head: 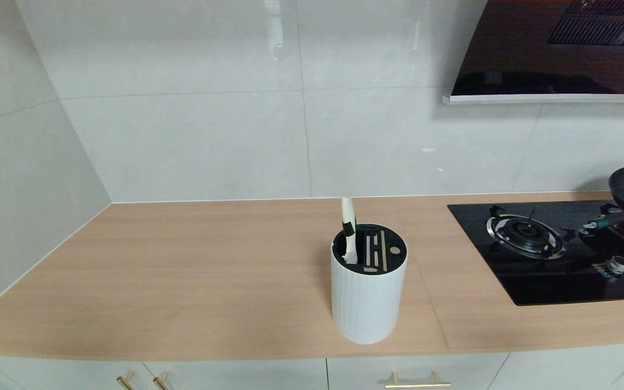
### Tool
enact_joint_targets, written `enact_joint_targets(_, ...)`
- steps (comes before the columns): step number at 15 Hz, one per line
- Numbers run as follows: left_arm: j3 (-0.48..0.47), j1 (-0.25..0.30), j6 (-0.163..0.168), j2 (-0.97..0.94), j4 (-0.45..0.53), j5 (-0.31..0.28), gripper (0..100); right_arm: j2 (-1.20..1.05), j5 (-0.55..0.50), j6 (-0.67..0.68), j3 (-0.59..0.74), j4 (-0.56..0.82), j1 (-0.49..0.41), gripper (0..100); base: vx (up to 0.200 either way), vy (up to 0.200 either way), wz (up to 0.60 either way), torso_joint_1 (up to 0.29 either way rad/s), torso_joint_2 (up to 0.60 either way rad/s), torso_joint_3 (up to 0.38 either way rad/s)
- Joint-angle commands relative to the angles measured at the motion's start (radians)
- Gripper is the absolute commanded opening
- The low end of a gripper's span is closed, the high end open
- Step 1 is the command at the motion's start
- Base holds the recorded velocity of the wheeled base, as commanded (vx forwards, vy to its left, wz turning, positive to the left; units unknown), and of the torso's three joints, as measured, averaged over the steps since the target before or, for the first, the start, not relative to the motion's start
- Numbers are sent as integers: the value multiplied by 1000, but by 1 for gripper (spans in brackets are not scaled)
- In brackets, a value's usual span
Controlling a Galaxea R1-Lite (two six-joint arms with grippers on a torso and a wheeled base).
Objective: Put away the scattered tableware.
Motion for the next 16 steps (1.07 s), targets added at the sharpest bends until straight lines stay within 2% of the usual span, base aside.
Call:
enact_joint_targets(1,33,101,-25,-293,197,-51,100,-165,2,-4,22,17,-84,100,0,0,0,0,0,0)
enact_joint_targets(3,76,143,-39,-301,127,1,100,-276,6,-56,61,70,-113,100,0,0,0,0,0,0)
enact_joint_targets(4,99,174,-23,-328,116,-19,100,-300,-3,-68,91,83,-122,100,0,0,0,0,0,0)
enact_joint_targets(5,127,205,9,-377,134,-47,100,-363,3,-70,111,90,-167,100,0,0,0,0,0,0)
enact_joint_targets(6,163,213,15,-388,139,-30,100,-362,-9,-70,142,87,-167,100,0,0,0,0,0,0)
enact_joint_targets(8,257,213,14,-388,67,96,100,-363,-75,-70,232,26,-167,100,0,0,0,0,0,0)
enact_joint_targets(9,331,213,30,-388,19,96,100,-363,-75,-74,312,-28,-167,100,0,0,0,0,0,0)
enact_joint_targets(10,361,213,41,-388,4,96,100,-363,-75,-79,338,-49,-167,100,0,0,0,0,0,0)
enact_joint_targets(11,452,213,73,-388,-42,94,100,-363,-70,-80,344,-39,-167,100,0,0,0,0,0,0)
enact_joint_targets(12,463,213,70,-388,-7,93,100,-363,-61,-77,344,-28,-167,100,0,0,0,0,0,0)
enact_joint_targets(13,463,213,87,-388,36,82,100,-363,-20,-77,344,20,-167,100,0,0,0,0,0,0)
enact_joint_targets(14,463,213,112,-388,93,79,100,-363,12,-76,344,78,-167,100,0,0,0,0,0,0)
enact_joint_targets(15,455,211,144,-388,193,79,100,-363,26,-74,344,162,-165,100,0,0,0,0,0,0)
enact_joint_targets(16,463,211,152,-388,156,78,100,-363,26,-68,344,156,-165,100,0,0,0,0,0,0)
